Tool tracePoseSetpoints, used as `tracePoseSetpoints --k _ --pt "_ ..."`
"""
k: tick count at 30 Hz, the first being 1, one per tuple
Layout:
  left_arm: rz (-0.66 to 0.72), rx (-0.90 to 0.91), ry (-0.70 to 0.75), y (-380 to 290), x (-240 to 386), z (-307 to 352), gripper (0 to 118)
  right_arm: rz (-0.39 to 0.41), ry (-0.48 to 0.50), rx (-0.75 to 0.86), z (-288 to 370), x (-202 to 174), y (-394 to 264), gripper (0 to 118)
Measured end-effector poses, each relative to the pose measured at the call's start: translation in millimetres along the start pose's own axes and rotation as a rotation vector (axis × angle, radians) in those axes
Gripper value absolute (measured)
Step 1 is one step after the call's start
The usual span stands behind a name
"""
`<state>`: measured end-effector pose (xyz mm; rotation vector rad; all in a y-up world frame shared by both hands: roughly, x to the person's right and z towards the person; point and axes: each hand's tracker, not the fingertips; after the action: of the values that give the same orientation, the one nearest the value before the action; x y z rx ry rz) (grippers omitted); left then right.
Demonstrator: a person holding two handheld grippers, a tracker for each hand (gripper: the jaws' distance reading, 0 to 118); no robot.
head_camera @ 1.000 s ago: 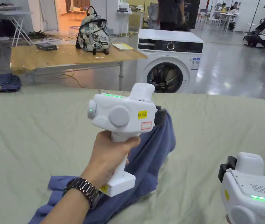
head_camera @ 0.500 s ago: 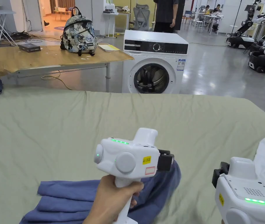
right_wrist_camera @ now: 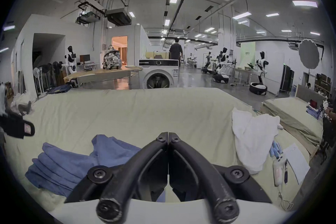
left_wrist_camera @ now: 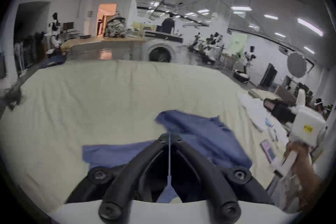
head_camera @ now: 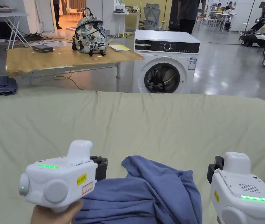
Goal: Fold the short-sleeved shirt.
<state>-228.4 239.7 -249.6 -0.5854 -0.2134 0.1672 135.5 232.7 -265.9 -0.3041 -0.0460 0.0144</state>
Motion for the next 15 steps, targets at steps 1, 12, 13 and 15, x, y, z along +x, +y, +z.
tracePoseSetpoints --k 1,12,13,15 --pt "0.007 -0.028 0.019 -5 -6 1 0 -0.001 0.006 -0.001 -1 -3 -1 0" --pt "0.165 -0.093 0.204 -3 -124 -3 0 0.018 0.074 -0.025 -16 -34 -4 0" --pt "0.172 -0.105 0.212 1 -132 -7 0 0.019 0.077 -0.026 -18 -35 -5 0" --pt "0.198 -0.168 0.205 11 -149 -19 0 0.02 0.081 -0.029 -21 -37 -5 0"
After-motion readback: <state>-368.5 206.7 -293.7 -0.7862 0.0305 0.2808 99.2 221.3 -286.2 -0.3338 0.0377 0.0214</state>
